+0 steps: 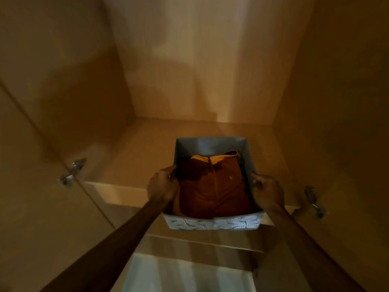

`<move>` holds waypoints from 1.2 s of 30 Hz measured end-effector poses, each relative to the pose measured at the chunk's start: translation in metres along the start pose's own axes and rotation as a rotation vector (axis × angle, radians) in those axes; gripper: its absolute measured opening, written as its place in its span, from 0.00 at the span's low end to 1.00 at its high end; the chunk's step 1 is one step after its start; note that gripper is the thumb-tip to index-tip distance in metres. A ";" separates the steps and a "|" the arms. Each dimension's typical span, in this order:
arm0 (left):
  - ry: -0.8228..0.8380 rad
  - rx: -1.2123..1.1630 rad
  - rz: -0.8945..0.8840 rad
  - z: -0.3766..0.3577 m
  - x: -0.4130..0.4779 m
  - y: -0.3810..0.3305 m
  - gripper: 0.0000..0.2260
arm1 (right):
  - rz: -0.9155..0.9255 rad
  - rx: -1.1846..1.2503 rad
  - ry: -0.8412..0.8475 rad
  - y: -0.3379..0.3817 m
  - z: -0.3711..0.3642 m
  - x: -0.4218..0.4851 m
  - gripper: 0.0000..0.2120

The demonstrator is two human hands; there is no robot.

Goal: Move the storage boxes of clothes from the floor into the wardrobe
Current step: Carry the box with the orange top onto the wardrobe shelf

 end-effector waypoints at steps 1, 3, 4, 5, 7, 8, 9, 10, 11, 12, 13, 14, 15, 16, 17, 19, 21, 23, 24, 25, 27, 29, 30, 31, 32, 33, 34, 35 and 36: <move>0.018 0.008 -0.038 -0.011 0.014 -0.010 0.18 | -0.016 -0.016 -0.004 -0.006 0.004 0.008 0.18; 0.050 0.018 -0.105 -0.031 0.040 -0.029 0.17 | -0.059 -0.035 -0.023 -0.018 0.011 0.026 0.17; 0.067 0.007 -0.129 -0.040 0.054 -0.037 0.17 | -0.088 -0.063 -0.033 -0.024 0.015 0.037 0.16; 0.092 -0.011 -0.158 -0.052 0.071 -0.047 0.17 | -0.128 -0.090 -0.051 -0.031 0.020 0.049 0.16; 0.183 -0.096 -0.181 -0.073 0.098 -0.067 0.16 | -0.150 -0.097 -0.056 -0.037 0.027 0.073 0.14; 0.256 -0.145 -0.193 -0.087 0.108 -0.082 0.17 | -0.140 -0.083 -0.055 -0.037 0.031 0.087 0.14; 0.334 -0.184 -0.213 -0.099 0.111 -0.094 0.19 | -0.127 -0.064 -0.036 -0.037 0.033 0.096 0.15; 0.401 -0.204 -0.247 -0.110 0.110 -0.105 0.22 | -0.110 -0.044 -0.011 -0.037 0.032 0.104 0.19; 0.442 -0.184 -0.302 -0.119 0.108 -0.112 0.26 | -0.096 -0.037 0.022 -0.039 0.028 0.106 0.25; 0.442 -0.109 -0.382 -0.126 0.102 -0.115 0.31 | -0.075 -0.062 0.045 -0.043 0.021 0.104 0.29; 0.388 -0.006 -0.476 -0.129 0.094 -0.115 0.33 | -0.047 -0.116 0.018 -0.047 0.016 0.098 0.32; 0.288 0.077 -0.574 -0.128 0.086 -0.111 0.33 | 0.003 -0.175 -0.062 -0.048 0.012 0.087 0.34; 0.173 0.107 -0.656 -0.123 0.077 -0.109 0.31 | 0.065 -0.223 -0.158 -0.047 0.009 0.076 0.34; 0.077 0.105 -0.712 -0.118 0.067 -0.107 0.29 | 0.135 -0.242 -0.230 -0.044 0.003 0.064 0.34; 0.019 0.101 -0.757 -0.116 0.057 -0.107 0.28 | 0.181 -0.249 -0.269 -0.044 -0.004 0.055 0.33; -0.025 0.140 -0.846 -0.124 0.043 -0.111 0.29 | 0.222 -0.298 -0.263 -0.046 -0.020 0.053 0.34; -0.021 0.157 -0.840 -0.131 0.047 -0.113 0.32 | 0.247 -0.374 -0.270 -0.046 -0.023 0.061 0.35; 0.001 0.180 -0.793 -0.138 0.061 -0.117 0.35 | 0.257 -0.426 -0.265 -0.049 -0.022 0.079 0.35; 0.021 0.209 -0.789 -0.143 0.068 -0.120 0.36 | 0.248 -0.453 -0.252 -0.051 -0.021 0.089 0.35; 0.049 0.250 -0.796 -0.147 0.076 -0.126 0.36 | 0.240 -0.484 -0.240 -0.053 -0.019 0.101 0.36; 0.095 0.334 -0.804 -0.156 0.092 -0.136 0.38 | 0.220 -0.542 -0.227 -0.058 -0.015 0.126 0.36; 0.113 0.370 -0.789 -0.162 0.100 -0.145 0.38 | 0.183 -0.550 -0.218 -0.065 -0.010 0.146 0.37; 0.111 0.365 -0.781 -0.163 0.100 -0.148 0.38 | 0.158 -0.540 -0.222 -0.068 -0.009 0.151 0.38; 0.107 0.351 -0.777 -0.164 0.097 -0.149 0.37 | 0.144 -0.527 -0.234 -0.072 -0.009 0.152 0.38; 0.100 0.337 -0.779 -0.164 0.093 -0.148 0.37 | 0.144 -0.510 -0.251 -0.073 -0.010 0.150 0.39; 0.093 0.331 -0.790 -0.166 0.089 -0.147 0.37 | 0.158 -0.494 -0.273 -0.074 -0.011 0.146 0.39; 0.085 0.339 -0.809 -0.168 0.087 -0.146 0.37 | 0.179 -0.487 -0.288 -0.074 -0.012 0.141 0.38; 0.077 0.355 -0.821 -0.170 0.088 -0.146 0.38 | 0.203 -0.495 -0.296 -0.075 -0.013 0.139 0.38; 0.081 0.375 -0.820 -0.173 0.091 -0.146 0.39 | 0.217 -0.506 -0.294 -0.075 -0.013 0.141 0.38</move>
Point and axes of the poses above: each hand's wrist, its own x-axis towards the middle knuckle, its own z-axis out of the back of the hand, y = z × x, the point moved 9 cm from there along x, towards the middle knuckle
